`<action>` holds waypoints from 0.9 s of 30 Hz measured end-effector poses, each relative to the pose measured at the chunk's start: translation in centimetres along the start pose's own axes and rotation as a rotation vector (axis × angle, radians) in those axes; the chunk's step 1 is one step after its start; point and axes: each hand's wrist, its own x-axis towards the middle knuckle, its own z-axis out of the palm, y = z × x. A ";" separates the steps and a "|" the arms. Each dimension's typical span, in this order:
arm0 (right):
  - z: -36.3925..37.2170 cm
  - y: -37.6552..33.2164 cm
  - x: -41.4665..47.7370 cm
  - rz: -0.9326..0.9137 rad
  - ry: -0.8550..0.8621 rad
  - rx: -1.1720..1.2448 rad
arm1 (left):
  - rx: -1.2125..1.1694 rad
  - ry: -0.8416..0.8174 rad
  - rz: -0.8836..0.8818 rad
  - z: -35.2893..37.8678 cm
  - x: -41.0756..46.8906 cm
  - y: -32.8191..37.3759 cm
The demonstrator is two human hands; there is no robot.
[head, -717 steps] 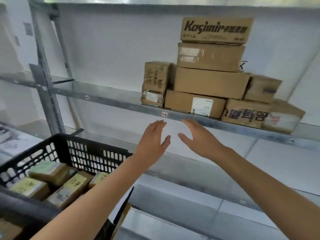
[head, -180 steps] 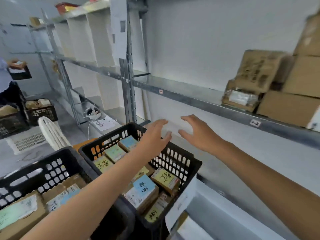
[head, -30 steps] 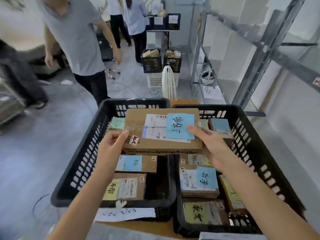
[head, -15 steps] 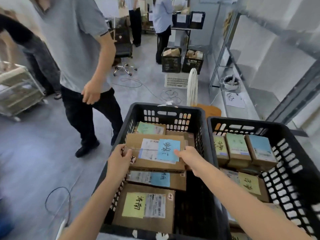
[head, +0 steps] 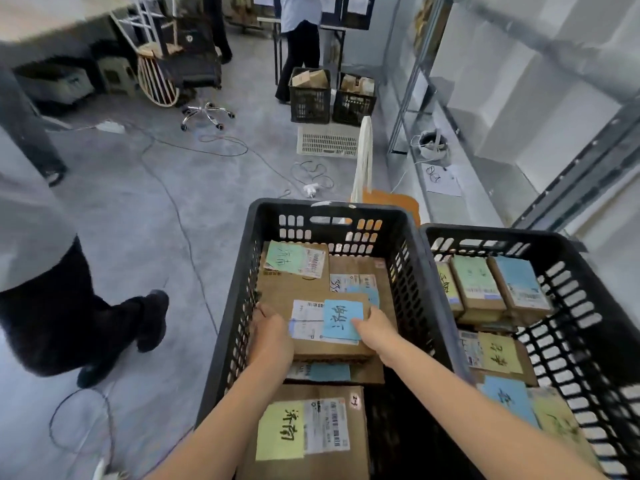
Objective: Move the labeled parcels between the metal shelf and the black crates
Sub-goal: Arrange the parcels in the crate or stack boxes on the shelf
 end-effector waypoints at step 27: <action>-27.5 8.4 -30.0 -0.423 1.007 -0.383 | -0.145 -0.107 1.548 -1.4 -24.9 28.2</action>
